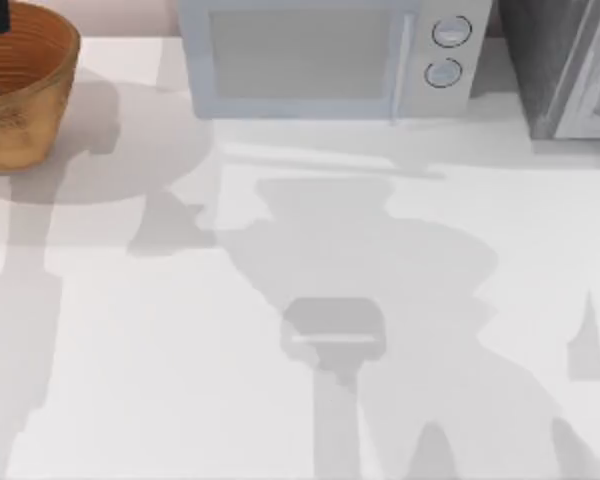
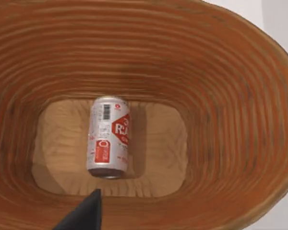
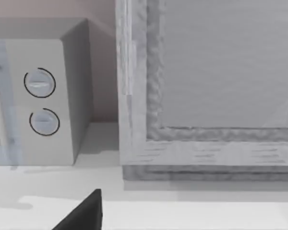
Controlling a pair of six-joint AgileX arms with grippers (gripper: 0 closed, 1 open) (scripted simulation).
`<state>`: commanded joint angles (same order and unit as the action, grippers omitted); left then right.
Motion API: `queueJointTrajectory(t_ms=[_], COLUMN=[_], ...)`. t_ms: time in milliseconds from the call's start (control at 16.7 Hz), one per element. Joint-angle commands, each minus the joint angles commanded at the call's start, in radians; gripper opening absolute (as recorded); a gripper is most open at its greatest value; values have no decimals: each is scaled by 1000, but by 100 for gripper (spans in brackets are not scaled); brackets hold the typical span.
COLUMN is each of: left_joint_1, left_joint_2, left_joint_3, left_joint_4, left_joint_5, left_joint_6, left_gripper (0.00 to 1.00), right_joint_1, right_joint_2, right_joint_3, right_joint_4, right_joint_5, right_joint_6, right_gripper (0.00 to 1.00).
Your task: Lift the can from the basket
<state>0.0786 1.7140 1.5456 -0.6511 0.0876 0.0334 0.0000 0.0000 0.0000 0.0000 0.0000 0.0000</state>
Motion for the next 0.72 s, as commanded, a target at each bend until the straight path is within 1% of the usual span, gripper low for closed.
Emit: queueJointTrajectory(t_ms=[180, 360, 540, 720], left_joint_1=[21, 42, 61, 77], left_joint_2=[225, 410, 577, 708], left_joint_3=[241, 440, 603, 718], left_joint_4=[-113, -228, -334, -418], left_joint_5=[10, 16, 21, 23], left_joint_6=[30, 64, 98, 126], left_gripper=[100, 100, 100, 100], right_joint_1=[0, 0, 0, 0], right_joint_2=[0, 0, 0, 0], right_joint_3=[0, 0, 0, 0], right_joint_4=[0, 0, 0, 0], right_joint_5=[0, 0, 0, 0], right_joint_6=[0, 0, 0, 0], right_gripper=[100, 100, 100, 100])
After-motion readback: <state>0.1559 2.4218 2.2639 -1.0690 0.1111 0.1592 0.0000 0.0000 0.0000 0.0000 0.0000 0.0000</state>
